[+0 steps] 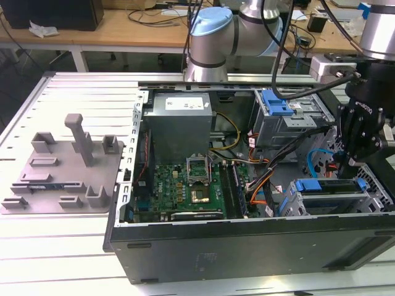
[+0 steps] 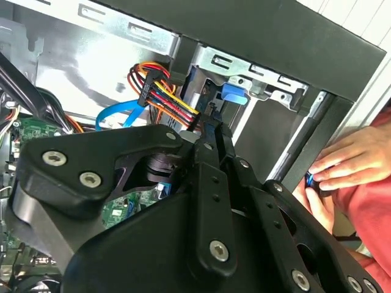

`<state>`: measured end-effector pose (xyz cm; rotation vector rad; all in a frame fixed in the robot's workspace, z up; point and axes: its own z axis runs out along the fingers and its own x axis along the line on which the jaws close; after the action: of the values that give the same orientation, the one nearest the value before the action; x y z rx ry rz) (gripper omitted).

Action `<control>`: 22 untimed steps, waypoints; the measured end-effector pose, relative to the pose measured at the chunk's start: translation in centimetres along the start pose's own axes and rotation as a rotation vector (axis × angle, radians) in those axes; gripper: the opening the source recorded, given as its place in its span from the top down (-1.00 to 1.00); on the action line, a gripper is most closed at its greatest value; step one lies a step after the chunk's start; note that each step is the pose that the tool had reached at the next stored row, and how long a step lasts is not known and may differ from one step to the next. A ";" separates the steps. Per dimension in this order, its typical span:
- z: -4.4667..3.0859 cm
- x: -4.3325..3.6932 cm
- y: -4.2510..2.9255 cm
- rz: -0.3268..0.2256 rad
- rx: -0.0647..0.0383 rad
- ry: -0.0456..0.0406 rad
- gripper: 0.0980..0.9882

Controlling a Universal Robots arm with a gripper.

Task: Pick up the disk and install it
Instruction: 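Insert the first disk wire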

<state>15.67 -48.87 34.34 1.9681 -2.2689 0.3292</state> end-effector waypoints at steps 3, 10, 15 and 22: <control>0.04 0.26 0.27 -0.002 0.001 -0.0072 0.84; 0.02 0.28 0.27 -0.003 0.001 -0.0116 0.84; 0.01 0.30 0.27 -0.031 -0.001 -0.0512 0.84; -0.33 0.62 0.20 -0.056 -0.004 -0.0582 0.84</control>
<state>15.36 -49.36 34.79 2.0607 -2.2422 0.2652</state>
